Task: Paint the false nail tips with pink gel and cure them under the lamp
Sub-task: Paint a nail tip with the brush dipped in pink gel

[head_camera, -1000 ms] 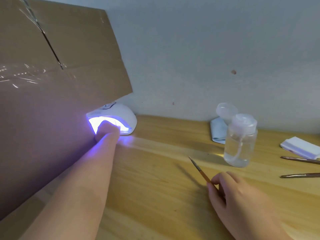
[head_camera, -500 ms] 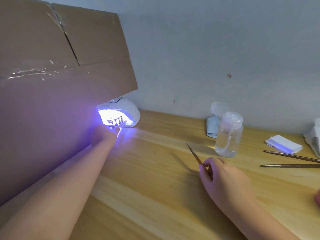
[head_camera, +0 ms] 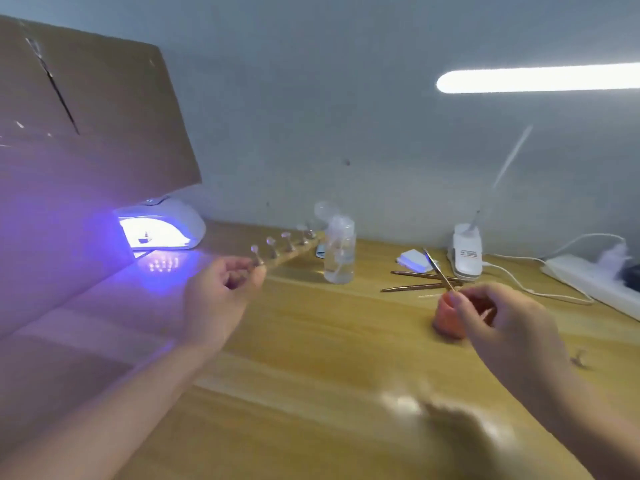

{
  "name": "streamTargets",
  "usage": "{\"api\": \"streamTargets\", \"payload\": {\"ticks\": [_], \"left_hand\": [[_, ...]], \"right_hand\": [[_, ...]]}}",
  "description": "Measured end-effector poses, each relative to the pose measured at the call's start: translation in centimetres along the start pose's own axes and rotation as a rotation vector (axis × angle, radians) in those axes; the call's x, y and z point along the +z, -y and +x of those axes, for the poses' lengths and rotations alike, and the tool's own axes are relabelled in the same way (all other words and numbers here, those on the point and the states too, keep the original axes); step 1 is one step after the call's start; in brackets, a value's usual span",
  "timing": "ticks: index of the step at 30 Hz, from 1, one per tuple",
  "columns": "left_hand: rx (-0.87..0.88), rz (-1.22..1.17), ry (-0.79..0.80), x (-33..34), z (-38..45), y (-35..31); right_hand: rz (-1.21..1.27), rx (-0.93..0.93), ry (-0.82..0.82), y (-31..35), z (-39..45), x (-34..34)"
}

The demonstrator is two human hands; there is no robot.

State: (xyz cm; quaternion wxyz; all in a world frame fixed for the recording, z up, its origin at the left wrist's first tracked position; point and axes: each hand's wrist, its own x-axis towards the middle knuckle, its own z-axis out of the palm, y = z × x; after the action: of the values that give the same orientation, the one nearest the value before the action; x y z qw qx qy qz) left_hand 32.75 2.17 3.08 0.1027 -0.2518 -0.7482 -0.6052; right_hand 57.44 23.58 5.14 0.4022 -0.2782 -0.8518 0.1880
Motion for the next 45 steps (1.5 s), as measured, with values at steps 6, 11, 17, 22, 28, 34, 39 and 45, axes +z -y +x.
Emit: {"api": "streamTargets", "payload": {"ticks": [6,11,17,22,28,34,39,45], "left_hand": [[0.036,-0.254,0.384,11.1,-6.0,-5.2],[0.081,-0.147,0.599,14.7,-8.3,-4.7],[0.256,0.249,0.664,15.1,-9.2,-4.2],[0.450,0.529,0.578,14.4,-9.8,-5.0],[0.673,0.345,0.405,12.4,-10.9,-5.7],[0.804,0.269,0.565,12.2,-12.4,-6.5],[0.751,0.214,0.713,12.3,-13.3,-6.6],[0.719,0.111,0.682,12.9,-13.3,-6.3]], "right_hand": [[0.097,0.279,-0.166,-8.0,-0.9,-4.0],[0.138,0.376,-0.223,-11.3,-1.1,-4.1],[0.148,0.326,-0.165,-10.8,-1.1,-2.7],[0.140,0.281,-0.111,-9.2,-1.4,-2.2],[0.175,0.104,-0.096,-7.1,-2.4,-1.9],[0.182,-0.016,-0.035,-5.0,-3.5,-0.9],[0.173,-0.109,0.018,-4.0,-4.4,-0.5],[0.238,-0.207,0.018,-3.4,-4.7,-0.4]]}}
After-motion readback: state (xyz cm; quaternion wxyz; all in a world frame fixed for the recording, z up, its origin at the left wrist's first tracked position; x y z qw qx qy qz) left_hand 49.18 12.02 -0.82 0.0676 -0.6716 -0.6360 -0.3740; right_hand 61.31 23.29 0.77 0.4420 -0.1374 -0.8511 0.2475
